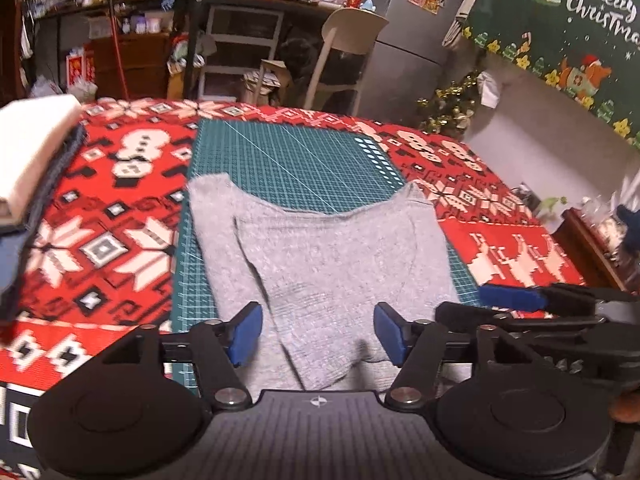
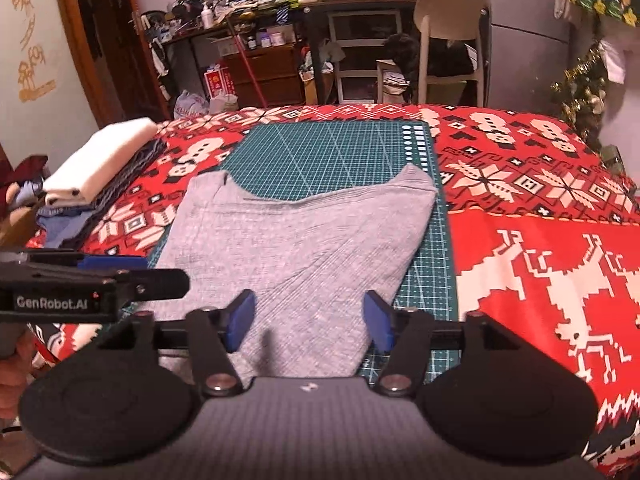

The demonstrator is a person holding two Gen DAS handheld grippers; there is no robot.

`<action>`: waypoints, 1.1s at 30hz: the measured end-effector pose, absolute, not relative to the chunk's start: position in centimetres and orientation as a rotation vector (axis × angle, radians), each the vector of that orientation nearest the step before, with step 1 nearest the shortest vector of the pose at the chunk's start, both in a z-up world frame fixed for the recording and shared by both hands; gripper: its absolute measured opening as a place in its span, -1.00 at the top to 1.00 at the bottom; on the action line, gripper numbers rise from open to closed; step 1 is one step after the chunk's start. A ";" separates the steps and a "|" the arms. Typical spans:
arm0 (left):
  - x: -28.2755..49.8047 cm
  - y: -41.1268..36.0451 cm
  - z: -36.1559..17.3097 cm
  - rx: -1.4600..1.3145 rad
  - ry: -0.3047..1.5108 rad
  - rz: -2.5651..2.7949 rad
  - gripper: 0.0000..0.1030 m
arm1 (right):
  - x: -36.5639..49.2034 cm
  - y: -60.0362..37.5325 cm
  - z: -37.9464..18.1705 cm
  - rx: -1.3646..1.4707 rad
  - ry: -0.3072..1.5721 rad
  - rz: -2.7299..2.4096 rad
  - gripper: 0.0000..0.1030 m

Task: Fold clothes
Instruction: 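Open both tools wide and smooth the shirt on the mat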

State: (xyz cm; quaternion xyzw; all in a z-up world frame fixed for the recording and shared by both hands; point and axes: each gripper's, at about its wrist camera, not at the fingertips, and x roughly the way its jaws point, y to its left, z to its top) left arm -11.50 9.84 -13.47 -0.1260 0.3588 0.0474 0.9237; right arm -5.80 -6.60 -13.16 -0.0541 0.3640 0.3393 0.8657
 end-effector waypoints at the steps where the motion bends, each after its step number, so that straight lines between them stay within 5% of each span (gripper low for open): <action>1: -11.5 9.7 -13.4 -0.238 0.740 0.111 -0.31 | -5.8 -6.6 -12.9 -0.122 0.763 0.715 -0.58; 8: -11.4 9.2 -12.6 -0.130 0.753 0.191 -0.55 | -5.8 -6.6 -11.5 -0.142 0.758 0.736 -0.98; 11: -11.6 9.7 -12.5 -0.165 0.757 0.194 -0.67 | -5.9 -6.5 -11.1 -0.139 0.764 0.745 -0.98; 33: -12.1 9.9 -10.7 -0.151 0.715 0.194 -0.67 | -8.7 -6.2 -9.0 -0.253 0.495 0.570 -0.99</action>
